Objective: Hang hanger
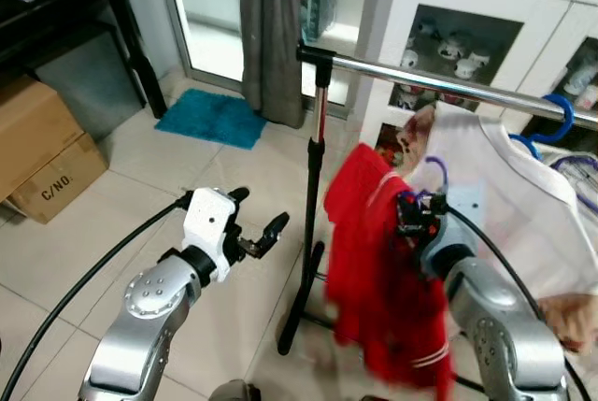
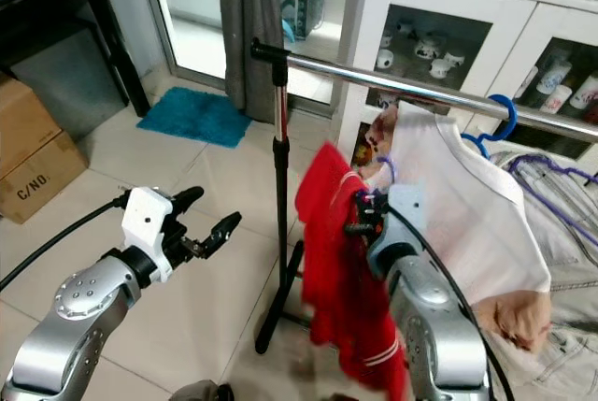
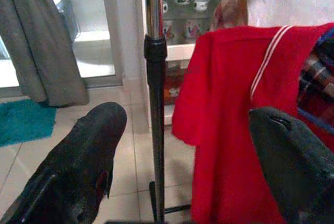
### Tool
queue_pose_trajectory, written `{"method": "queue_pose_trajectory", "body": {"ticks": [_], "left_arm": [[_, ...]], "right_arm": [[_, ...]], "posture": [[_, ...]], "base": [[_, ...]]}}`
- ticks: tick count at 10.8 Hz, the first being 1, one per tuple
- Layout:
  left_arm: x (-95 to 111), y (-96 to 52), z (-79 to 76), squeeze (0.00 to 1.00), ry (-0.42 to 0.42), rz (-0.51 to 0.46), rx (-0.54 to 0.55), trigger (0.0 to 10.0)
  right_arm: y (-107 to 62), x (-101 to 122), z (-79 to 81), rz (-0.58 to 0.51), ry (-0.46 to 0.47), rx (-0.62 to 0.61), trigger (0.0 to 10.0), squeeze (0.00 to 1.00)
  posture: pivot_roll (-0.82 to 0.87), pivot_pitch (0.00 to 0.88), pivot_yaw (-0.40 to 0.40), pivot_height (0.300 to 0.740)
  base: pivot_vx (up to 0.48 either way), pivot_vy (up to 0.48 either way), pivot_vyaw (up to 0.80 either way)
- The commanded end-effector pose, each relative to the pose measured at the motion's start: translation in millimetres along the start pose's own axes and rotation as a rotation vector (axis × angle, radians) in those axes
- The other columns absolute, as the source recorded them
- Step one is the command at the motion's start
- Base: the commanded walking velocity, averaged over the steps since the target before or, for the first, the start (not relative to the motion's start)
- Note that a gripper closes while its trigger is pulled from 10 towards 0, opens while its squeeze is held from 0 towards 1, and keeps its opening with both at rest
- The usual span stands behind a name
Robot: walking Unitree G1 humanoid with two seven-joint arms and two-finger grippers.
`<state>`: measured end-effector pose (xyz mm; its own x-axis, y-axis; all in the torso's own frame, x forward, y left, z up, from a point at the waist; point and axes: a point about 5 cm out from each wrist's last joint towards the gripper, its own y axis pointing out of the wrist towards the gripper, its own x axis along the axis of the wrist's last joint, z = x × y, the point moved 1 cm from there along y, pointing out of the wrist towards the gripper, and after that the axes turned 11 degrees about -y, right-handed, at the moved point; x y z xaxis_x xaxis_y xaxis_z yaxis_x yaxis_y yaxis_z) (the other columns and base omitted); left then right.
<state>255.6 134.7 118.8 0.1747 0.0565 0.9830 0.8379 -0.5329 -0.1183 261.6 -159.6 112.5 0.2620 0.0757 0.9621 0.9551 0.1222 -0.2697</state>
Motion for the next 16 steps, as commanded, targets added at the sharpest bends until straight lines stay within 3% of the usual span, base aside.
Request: {"method": "queue_pose_trajectory", "body": {"ticks": [1, 5, 8, 9, 10, 12, 13, 14, 15, 16], "left_arm": [[1.6, 1.1, -2.9, 0.0, 0.009, 0.0, -0.007, 10.0], [3.9, -0.8, -3.3, 0.0, 0.028, 0.008, -0.012, 10.0], [6.6, 4.0, -3.1, 0.0, 0.088, 0.026, -0.042, 10.0], [11.7, 9.3, -4.5, 1.0, 0.139, 0.001, -0.115, 10.0], [15.4, 12.2, -4.1, 1.0, 0.164, -0.02, -0.13, 10.0], [19.7, 32.7, -13.2, 1.0, 0.179, -0.038, -0.24, 10.0], [21.4, 39.4, -13.8, 1.0, 0.209, -0.052, -0.244, 10.0], [23.1, 45.8, -14.4, 0.76, 0.246, -0.066, -0.256, 10.0], [17.1, 57.6, -14.7, 0.0, 0.318, -0.061, -0.291, 10.0], [14.1, 62.9, -13.4, 0.0, 0.329, -0.06, -0.297, 10.0]], "right_arm": [[-1.9, 13.3, -0.1, -0.068, 0.005, 0.003, 0.0, 0.0], [-4.4, 20.9, 4.4, -0.112, 0.001, 0.08, 0.0, 0.0], [-0.9, 35.9, 14.6, -0.172, -0.016, 0.175, 0.0, 0.0], [-0.5, 46.7, 20.9, -0.213, -0.008, 0.22, 0.0, 0.0], [-1.3, 50.9, 24.1, -0.229, -0.003, 0.243, 0.0, 0.0], [-4.7, 63.9, 32.6, -0.284, -0.003, 0.29, 0.0, 0.0], [-5.7, 68.0, 34.1, -0.3, -0.003, 0.303, 0.0, 0.0], [-6.7, 71.9, 35.7, -0.315, 0.002, 0.313, 0.0, 0.0], [-10.6, 81.7, 42.8, -0.353, 0.003, 0.35, 0.0, 0.0], [-12.2, 85.1, 44.1, -0.367, 0.004, 0.359, 0.0, 0.0]], "posture": [[-0.03, 0.067, 0.006, 0.74], [-0.02, 0.077, -0.001, 0.74], [-0.01, 0.08, -0.005, 0.74], [-0.01, 0.079, -0.005, 0.74], [-0.01, 0.079, -0.004, 0.74], [-0.03, 0.068, 0.021, 0.74], [-0.02, 0.065, 0.023, 0.74], [-0.02, 0.065, 0.023, 0.74], [-0.04, 0.064, 0.035, 0.74], [-0.04, 0.064, 0.035, 0.74]], "base": [[-0.307, 0.0, 0.0], [-0.307, 0.0, 0.0], [0.0, 0.0, 0.0], [0.0, 0.0, 0.0], [0.0, 0.0, 0.0], [0.0, 0.0, 0.0], [0.0, 0.0, 0.0], [0.0, 0.0, 0.0], [0.0, 0.0, 0.0], [0.0, 0.0, 0.0]]}}
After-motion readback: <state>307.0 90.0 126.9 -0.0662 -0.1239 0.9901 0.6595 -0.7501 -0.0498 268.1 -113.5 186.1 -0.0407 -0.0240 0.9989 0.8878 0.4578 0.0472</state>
